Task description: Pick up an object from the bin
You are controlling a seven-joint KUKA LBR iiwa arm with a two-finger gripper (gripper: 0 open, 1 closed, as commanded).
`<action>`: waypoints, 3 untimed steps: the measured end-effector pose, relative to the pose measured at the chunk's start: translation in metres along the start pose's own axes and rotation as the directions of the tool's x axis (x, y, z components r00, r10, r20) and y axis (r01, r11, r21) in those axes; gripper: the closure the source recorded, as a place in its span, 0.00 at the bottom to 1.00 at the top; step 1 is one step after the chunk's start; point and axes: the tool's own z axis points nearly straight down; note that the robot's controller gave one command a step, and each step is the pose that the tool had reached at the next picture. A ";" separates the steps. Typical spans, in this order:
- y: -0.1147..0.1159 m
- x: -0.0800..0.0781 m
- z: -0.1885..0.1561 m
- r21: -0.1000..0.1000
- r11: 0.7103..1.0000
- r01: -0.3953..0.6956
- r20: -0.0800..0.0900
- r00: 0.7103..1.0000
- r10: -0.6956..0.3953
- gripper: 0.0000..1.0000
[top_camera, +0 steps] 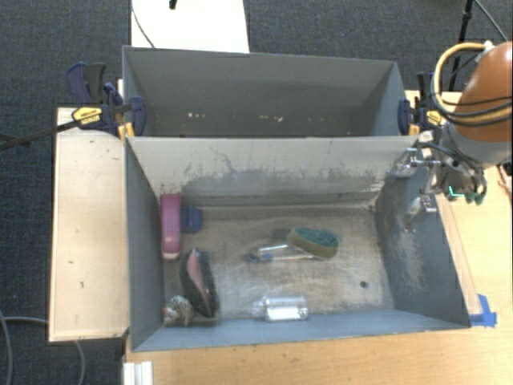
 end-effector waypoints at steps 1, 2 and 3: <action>0.071 0.005 0.061 -0.004 0.999 -0.044 0.000 0.999 0.044 0.00; 0.091 0.039 0.130 0.001 0.990 0.139 0.012 0.990 -0.139 0.00; 0.133 0.038 0.129 0.001 0.998 0.065 0.010 0.998 -0.065 0.00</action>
Offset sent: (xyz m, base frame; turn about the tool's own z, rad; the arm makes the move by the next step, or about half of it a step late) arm -0.0049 0.0653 -0.0574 0.0493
